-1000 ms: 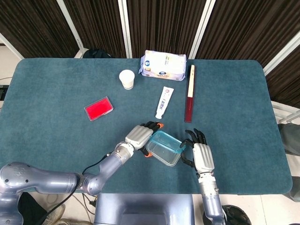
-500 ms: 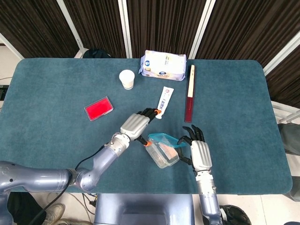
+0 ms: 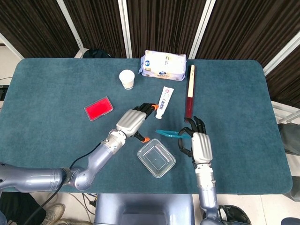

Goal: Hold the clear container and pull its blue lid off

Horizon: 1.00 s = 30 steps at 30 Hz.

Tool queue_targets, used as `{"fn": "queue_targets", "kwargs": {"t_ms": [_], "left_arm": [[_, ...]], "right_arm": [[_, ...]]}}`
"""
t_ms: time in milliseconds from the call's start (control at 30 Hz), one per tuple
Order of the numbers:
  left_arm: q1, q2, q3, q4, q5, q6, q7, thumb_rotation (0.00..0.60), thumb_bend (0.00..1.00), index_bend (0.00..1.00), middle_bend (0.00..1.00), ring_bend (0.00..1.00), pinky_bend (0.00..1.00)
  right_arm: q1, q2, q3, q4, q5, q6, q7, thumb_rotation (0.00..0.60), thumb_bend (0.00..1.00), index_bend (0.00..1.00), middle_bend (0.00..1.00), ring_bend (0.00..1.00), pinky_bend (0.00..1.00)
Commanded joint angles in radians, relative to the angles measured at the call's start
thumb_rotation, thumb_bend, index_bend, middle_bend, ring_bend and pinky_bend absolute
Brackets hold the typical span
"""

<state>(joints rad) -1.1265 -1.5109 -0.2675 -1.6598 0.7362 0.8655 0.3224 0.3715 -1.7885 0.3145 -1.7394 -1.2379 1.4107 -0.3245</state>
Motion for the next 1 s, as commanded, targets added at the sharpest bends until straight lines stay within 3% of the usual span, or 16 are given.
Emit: {"fn": "queue_targets", "kwargs": {"t_ms": [33,333,633,767,867,933,1000], "left_arm": [[0.004,0.007,-0.002,-0.005,0.003,0.005,-0.003,0.600,0.00,0.02,0.03,0.00,0.16],[0.092,0.094,0.034,-0.123,0.100,0.081,-0.040,0.600,0.00,0.05,0.04,0.00,0.16],[0.210,0.214,0.090,-0.257,0.205,0.183,-0.060,0.600,0.00,0.05,0.04,0.00,0.16],[0.270,0.261,0.116,-0.306,0.264,0.228,-0.083,0.600,0.00,0.05,0.04,0.00,0.16],[0.310,0.277,0.147,-0.313,0.297,0.255,-0.088,0.600,0.00,0.05,0.04,0.00,0.15],[0.337,0.284,0.173,-0.309,0.313,0.270,-0.088,0.600,0.00,0.05,0.04,0.00,0.14],[0.374,0.289,0.201,-0.305,0.344,0.295,-0.105,0.600,0.00,0.04,0.04,0.00,0.14]], "right_arm": [[0.014,0.007,0.026,-0.005,0.012,-0.003,-0.009,0.600,0.61,0.66,0.20,0.00,0.00],[0.012,0.133,0.075,0.005,0.049,-0.026,-0.011,0.600,0.61,0.66,0.20,0.00,0.00],[0.017,0.251,0.147,0.164,0.108,-0.053,0.035,0.600,0.61,0.64,0.20,0.00,0.00],[0.010,0.289,0.147,0.201,0.129,-0.061,0.045,0.600,0.61,0.60,0.20,0.00,0.00],[-0.005,0.307,0.137,0.204,0.152,-0.064,0.051,0.600,0.58,0.43,0.17,0.00,0.00],[-0.021,0.321,0.120,0.204,0.168,-0.070,0.044,0.600,0.51,0.22,0.11,0.00,0.00],[-0.039,0.342,0.098,0.193,0.178,-0.077,0.037,0.600,0.44,0.08,0.06,0.00,0.00]]}}
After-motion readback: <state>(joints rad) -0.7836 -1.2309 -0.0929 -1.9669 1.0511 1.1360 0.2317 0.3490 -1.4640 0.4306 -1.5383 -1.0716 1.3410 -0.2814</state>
